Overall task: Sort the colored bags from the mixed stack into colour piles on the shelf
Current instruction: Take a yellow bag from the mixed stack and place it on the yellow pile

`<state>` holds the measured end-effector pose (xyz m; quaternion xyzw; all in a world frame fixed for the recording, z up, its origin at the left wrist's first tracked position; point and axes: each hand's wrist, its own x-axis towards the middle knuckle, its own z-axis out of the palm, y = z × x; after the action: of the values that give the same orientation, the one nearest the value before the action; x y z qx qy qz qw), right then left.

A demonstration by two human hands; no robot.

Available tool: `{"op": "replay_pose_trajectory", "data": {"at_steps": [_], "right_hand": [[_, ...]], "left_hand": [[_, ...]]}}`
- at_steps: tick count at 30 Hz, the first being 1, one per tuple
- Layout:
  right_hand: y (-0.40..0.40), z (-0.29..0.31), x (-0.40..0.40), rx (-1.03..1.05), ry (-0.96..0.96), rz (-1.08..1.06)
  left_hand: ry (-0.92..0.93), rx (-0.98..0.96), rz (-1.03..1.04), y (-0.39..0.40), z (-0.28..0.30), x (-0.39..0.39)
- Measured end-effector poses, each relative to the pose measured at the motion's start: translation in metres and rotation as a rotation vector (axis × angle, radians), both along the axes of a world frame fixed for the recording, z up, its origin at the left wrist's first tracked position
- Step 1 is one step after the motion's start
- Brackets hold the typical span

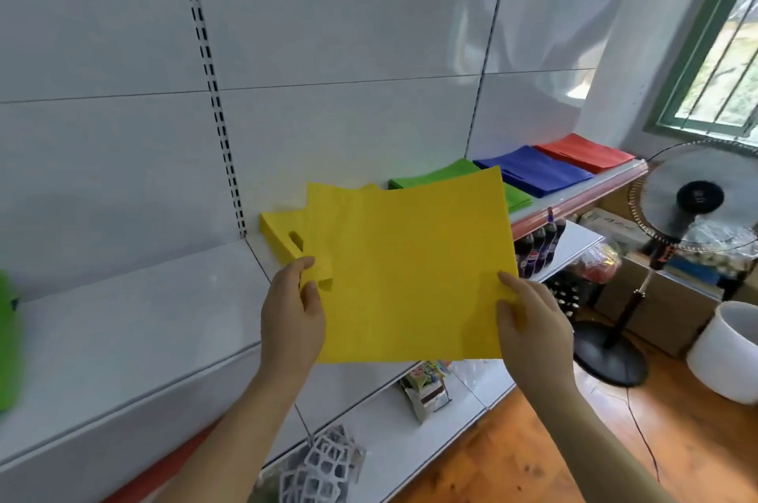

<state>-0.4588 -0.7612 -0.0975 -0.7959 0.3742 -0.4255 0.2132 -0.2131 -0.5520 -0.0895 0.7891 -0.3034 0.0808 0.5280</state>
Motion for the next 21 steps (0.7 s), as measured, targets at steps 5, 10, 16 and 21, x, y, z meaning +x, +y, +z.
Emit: {"op": "replay_pose_trajectory", "data": {"at_steps": [5, 10, 16, 21], "right_hand": [[-0.047, -0.001, 0.032, 0.009, 0.023, 0.087], [-0.086, 0.003, 0.09, -0.018, 0.101, 0.183], [-0.13, 0.015, 0.163, -0.038, 0.201, 0.329], [-0.163, 0.005, 0.212, -0.027, 0.259, 0.368]], "left_hand": [[0.024, 0.056, 0.061, -0.026, -0.005, 0.01], [0.013, 0.09, 0.158, -0.051, -0.011, 0.038], [0.03, 0.099, 0.258, -0.075, -0.006, 0.075], [0.051, 0.227, 0.358, -0.081, -0.01, 0.096]]}}
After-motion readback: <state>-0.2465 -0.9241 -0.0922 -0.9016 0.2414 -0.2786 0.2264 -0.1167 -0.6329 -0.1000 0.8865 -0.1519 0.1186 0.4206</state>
